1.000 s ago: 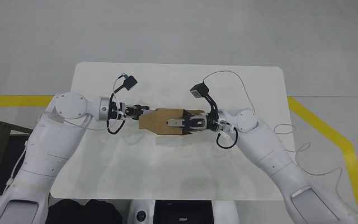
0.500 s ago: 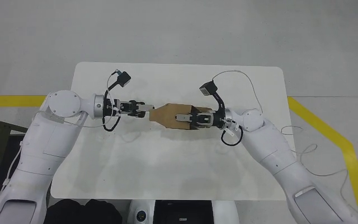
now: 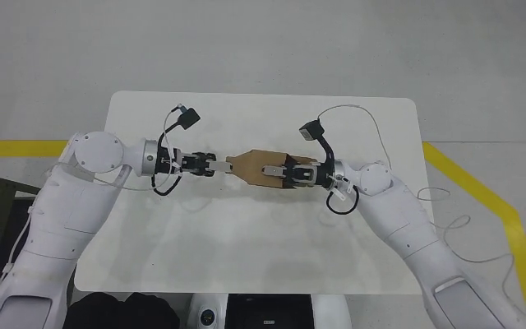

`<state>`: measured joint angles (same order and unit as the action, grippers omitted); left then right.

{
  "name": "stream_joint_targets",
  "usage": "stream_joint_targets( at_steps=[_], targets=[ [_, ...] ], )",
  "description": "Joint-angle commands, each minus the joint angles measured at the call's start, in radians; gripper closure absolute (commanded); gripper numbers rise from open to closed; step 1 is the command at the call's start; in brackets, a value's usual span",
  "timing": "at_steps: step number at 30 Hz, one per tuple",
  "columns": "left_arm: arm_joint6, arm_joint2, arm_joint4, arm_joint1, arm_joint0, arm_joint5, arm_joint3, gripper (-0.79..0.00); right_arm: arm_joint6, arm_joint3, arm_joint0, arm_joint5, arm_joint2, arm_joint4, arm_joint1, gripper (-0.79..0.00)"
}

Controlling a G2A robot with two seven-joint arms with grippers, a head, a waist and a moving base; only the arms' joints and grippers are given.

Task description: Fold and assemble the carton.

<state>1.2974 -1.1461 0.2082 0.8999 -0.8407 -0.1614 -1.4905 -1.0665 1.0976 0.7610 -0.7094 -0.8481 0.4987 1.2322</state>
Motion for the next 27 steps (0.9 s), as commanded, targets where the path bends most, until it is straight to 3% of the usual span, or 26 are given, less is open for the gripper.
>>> stream_joint_targets(
  at_steps=[1, 15, 27],
  targets=[
    [-0.005, 0.008, -0.027, 0.000, 0.005, 0.017, 0.009, -0.785, 0.001, 0.002, -0.003, -0.003, 0.003, 0.004, 0.003, 0.000],
    [-0.019, 0.010, -0.021, -0.001, 0.005, 0.062, 0.066, -0.785, -0.034, 0.031, -0.017, -0.010, 0.016, 0.042, 0.021, 0.000],
    [-0.009, 0.020, 0.039, 0.004, 0.005, 0.007, 0.054, -0.785, -0.026, 0.036, -0.034, -0.018, 0.040, 0.065, 0.041, 0.000]
  ],
)
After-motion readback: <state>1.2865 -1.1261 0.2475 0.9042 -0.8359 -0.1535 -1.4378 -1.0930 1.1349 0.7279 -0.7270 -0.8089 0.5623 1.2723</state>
